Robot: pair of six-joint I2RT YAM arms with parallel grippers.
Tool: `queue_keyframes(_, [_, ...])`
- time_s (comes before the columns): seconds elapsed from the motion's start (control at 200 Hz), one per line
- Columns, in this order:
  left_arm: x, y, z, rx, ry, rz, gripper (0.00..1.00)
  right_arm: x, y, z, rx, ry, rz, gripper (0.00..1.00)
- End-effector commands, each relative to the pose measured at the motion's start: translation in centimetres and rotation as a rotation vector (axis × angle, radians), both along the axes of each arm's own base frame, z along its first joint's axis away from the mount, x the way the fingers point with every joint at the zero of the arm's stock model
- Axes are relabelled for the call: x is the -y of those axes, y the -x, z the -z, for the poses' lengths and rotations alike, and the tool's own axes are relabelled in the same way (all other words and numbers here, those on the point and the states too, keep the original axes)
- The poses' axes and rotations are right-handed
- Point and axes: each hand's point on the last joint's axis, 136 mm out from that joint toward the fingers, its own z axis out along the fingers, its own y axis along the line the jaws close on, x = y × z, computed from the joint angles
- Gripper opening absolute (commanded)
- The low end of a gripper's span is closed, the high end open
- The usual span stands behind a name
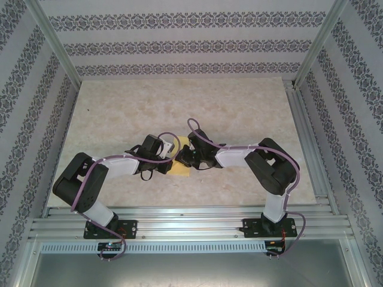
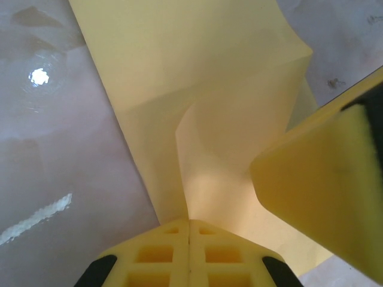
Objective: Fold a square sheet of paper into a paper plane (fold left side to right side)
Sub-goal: First fold in half a square sheet of paper at the center of the table.
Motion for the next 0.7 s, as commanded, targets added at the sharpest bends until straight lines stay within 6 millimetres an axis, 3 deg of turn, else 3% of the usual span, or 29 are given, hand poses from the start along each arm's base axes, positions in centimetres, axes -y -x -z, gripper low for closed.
queue_keyframes(0.0, [-0.5, 0.2, 0.8, -0.027, -0.034, 0.012, 0.0, -0.3, -0.3, 0.3, 0.015, 0.036, 0.005, 0.1])
queue_keyframes(0.699, [-0.3, 0.3, 1.0, -0.031, -0.041, 0.026, 0.0, 0.6, 0.8, 3.4, -0.031, 0.126, -0.014, 0.1])
